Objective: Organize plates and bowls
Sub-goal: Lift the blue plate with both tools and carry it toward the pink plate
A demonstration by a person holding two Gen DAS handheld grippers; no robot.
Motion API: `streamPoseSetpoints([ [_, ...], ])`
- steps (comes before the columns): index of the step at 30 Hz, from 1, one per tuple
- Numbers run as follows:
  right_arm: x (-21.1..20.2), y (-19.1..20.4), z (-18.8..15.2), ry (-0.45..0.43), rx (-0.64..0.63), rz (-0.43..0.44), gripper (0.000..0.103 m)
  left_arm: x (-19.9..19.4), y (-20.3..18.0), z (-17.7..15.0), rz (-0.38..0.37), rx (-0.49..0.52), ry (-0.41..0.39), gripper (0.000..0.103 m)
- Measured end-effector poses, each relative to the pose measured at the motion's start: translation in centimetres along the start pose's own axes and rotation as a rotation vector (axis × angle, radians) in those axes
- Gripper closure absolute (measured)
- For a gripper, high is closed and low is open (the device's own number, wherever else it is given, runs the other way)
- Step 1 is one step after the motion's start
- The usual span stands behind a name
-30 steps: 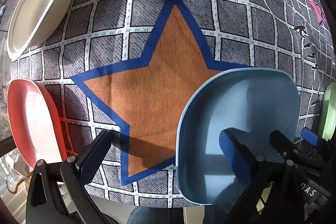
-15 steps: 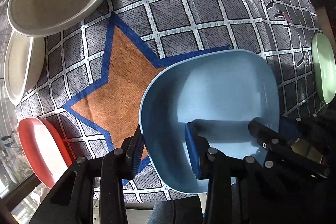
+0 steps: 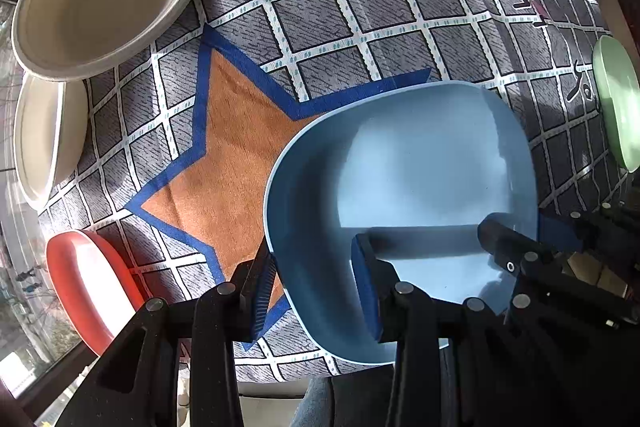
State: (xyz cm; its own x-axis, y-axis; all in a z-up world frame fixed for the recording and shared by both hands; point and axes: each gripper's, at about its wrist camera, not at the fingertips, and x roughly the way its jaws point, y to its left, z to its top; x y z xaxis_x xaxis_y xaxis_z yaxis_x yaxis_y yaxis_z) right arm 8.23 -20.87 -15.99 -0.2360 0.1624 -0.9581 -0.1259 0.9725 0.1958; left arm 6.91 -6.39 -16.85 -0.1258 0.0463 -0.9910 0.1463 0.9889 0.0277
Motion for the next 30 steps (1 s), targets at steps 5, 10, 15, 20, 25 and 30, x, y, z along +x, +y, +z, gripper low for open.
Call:
streamPoseSetpoints([
  [5, -0.1, -0.7, -1.1, 0.01, 0.009, 0.014, 0.078, 0.3, 0.6, -1.2, 0.003, 0.009, 0.006, 0.062],
  [10, -0.1, 0.0, -2.2, 0.005, -0.023, -0.017, 0.078, 1.1, 1.3, -2.4, 0.002, 0.005, 0.004, 0.062],
  [15, 0.0, -0.2, -1.9, 0.003, -0.026, -0.023, 0.078, 1.2, 1.7, -3.5, 0.008, 0.007, -0.002, 0.062],
  [20, 0.1, 0.2, -2.1, 0.002, -0.032, -0.029, 0.078, 1.0, 1.5, -3.2, 0.019, 0.009, -0.002, 0.062],
  [25, 0.1, 0.1, -2.0, 0.003, -0.033, -0.033, 0.078, 0.9, 1.2, -2.9, 0.022, 0.007, -0.002, 0.062],
  [30, 0.5, -0.1, -1.3, 0.004, -0.031, -0.037, 0.078, 0.8, 1.1, -2.5, 0.023, 0.006, -0.002, 0.062],
])
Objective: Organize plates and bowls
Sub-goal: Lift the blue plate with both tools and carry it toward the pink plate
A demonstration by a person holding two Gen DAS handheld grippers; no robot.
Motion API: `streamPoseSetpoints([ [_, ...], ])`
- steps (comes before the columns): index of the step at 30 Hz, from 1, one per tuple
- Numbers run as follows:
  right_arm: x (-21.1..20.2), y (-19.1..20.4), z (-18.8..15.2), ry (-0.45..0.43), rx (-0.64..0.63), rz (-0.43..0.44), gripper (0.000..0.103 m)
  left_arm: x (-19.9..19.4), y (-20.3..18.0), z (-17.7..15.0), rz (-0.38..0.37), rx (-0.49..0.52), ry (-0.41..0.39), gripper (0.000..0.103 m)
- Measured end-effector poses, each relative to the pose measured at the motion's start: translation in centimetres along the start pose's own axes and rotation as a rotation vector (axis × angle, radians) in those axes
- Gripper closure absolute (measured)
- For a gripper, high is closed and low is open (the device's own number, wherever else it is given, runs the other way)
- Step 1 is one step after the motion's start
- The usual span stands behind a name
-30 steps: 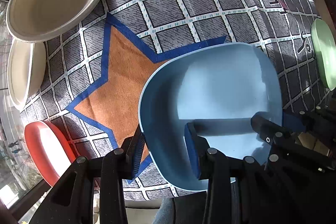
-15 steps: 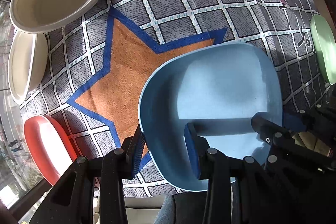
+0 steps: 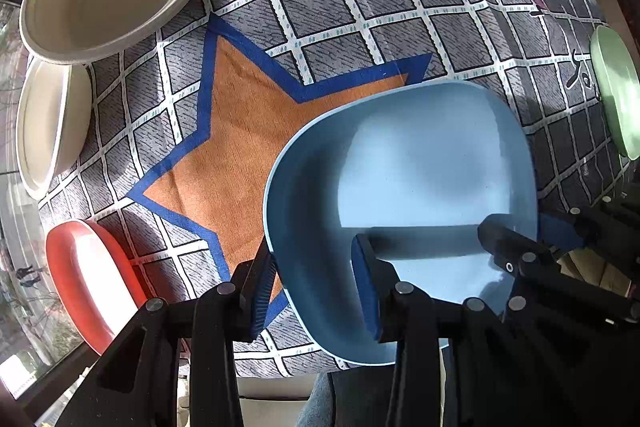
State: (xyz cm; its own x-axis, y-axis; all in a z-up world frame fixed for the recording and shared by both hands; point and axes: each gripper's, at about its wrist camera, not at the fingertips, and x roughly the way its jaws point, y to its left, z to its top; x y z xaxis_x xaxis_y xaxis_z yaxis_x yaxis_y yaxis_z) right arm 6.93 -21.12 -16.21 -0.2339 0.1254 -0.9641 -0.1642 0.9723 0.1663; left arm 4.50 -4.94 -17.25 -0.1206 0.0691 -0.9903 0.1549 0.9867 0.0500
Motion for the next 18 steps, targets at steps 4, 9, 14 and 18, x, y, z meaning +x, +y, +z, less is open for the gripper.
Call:
streamPoseSetpoints([
  [4, -0.2, 0.0, -0.3, 0.0, 0.002, 0.0, 0.078, 0.0, 0.0, 0.0, -0.003, -0.001, -0.003, 0.062],
  [9, -0.1, 0.4, -0.2, 0.002, -0.001, -0.008, 0.078, -0.2, 0.1, 0.2, -0.003, 0.003, -0.007, 0.062],
  [14, 0.0, 0.4, -0.1, 0.03, 0.027, 0.038, 0.078, -0.4, 0.6, -0.5, 0.003, 0.005, -0.007, 0.062],
  [18, -0.4, 1.1, -0.4, 0.036, 0.031, 0.063, 0.078, -0.8, 1.3, -1.0, 0.006, 0.003, -0.02, 0.062],
])
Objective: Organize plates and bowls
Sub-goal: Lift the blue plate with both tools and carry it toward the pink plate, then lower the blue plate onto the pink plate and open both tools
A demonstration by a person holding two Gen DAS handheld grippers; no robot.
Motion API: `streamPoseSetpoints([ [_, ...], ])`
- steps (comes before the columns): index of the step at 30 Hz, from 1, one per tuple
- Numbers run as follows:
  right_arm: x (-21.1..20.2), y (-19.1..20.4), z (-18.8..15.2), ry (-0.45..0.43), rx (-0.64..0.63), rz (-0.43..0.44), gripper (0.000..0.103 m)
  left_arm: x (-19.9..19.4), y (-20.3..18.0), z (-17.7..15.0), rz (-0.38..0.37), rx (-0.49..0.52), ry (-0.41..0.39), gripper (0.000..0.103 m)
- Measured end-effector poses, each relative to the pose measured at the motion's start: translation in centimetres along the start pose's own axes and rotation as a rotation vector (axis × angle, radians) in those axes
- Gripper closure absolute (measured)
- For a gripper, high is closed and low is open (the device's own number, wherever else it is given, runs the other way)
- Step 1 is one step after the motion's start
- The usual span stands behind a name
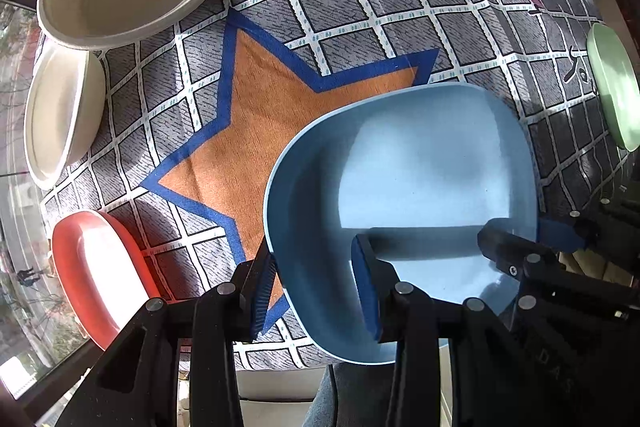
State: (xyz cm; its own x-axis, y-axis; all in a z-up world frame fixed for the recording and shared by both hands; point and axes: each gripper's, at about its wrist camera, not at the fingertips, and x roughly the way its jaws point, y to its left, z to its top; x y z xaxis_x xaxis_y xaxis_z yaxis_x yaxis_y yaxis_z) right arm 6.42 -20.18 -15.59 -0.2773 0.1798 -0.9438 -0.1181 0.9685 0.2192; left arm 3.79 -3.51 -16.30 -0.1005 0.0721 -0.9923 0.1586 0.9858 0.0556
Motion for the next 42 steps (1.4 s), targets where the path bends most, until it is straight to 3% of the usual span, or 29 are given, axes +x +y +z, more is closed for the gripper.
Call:
streamPoseSetpoints([
  [8, -2.2, 3.1, 0.1, -0.031, -0.027, 0.047, 0.077, -2.7, 3.4, -0.2, 0.035, -0.066, -0.075, 0.062],
  [16, -3.3, 10.1, 1.2, -0.015, -0.159, 0.085, 0.077, -5.3, 10.8, -1.8, 0.091, -0.215, -0.135, 0.062],
  [26, -1.4, 19.7, 2.3, 0.053, -0.301, 0.144, 0.077, -3.8, 18.9, -6.2, 0.153, -0.374, -0.104, 0.062],
  [35, 0.6, 21.7, 2.9, 0.103, -0.291, 0.166, 0.077, -2.2, 21.6, -7.8, 0.147, -0.45, -0.08, 0.06],
  [37, 0.8, 21.4, 3.0, 0.094, -0.289, 0.157, 0.07, -2.2, 21.5, -7.9, 0.163, -0.46, -0.062, 0.049],
  [39, -0.1, 19.9, 2.5, 0.062, -0.293, 0.099, 0.036, -2.2, 21.5, -8.2, 0.186, -0.473, -0.063, 0.032],
  [41, -1.0, 18.4, 2.4, 0.019, -0.293, 0.065, 0.024, -2.5, 21.2, -8.3, 0.168, -0.479, -0.062, 0.026],
  [42, -1.5, 17.6, 2.3, 0.009, -0.29, 0.064, 0.024, -2.6, 20.9, -8.3, 0.159, -0.475, -0.061, 0.026],
])
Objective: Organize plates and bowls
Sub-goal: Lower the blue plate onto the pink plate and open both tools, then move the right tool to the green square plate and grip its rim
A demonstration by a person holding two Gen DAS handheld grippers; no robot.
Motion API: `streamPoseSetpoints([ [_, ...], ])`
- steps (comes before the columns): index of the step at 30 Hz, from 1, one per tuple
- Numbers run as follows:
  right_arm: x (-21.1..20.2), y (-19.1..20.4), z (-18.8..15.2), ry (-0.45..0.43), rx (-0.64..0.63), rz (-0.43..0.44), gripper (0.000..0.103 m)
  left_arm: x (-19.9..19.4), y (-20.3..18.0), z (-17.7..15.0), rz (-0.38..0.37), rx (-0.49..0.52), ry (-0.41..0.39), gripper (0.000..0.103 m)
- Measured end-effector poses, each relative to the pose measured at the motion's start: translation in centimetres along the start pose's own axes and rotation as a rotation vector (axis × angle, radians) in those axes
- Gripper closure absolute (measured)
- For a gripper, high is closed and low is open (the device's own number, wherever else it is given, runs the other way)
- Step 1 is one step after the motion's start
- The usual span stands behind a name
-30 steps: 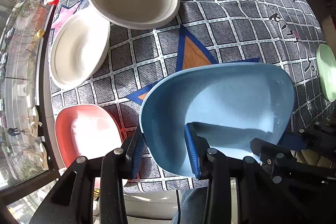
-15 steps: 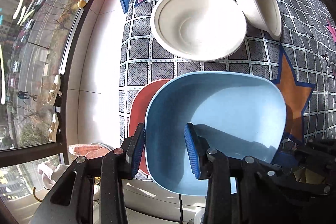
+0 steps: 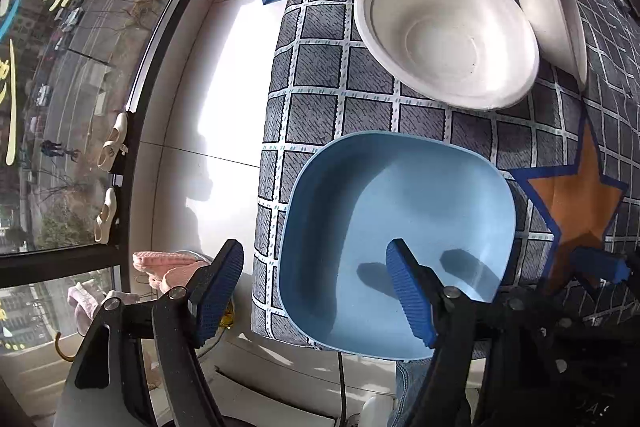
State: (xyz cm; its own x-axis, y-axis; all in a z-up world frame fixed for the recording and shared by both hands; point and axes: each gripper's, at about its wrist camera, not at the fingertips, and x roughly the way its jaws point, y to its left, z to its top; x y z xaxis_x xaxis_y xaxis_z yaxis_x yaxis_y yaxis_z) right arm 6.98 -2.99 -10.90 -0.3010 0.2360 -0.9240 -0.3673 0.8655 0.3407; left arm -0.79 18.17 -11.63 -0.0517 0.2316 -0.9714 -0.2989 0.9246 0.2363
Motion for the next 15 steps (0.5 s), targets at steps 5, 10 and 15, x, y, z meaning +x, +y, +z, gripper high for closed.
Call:
streamPoseSetpoints([
  [5, -2.7, -4.7, -2.7, -0.059, 0.035, -0.061, 0.024, -2.1, -3.3, -0.5, -0.041, 0.093, -0.037, 0.025],
  [10, -5.6, -10.9, -6.0, -0.136, 0.145, -0.159, 0.024, -4.2, -9.9, -1.0, -0.142, 0.28, -0.045, 0.023],
  [15, -9.3, -18.5, -10.5, -0.243, 0.375, -0.263, 0.024, -5.9, -17.7, -1.7, -0.187, 0.494, -0.046, 0.023],
])
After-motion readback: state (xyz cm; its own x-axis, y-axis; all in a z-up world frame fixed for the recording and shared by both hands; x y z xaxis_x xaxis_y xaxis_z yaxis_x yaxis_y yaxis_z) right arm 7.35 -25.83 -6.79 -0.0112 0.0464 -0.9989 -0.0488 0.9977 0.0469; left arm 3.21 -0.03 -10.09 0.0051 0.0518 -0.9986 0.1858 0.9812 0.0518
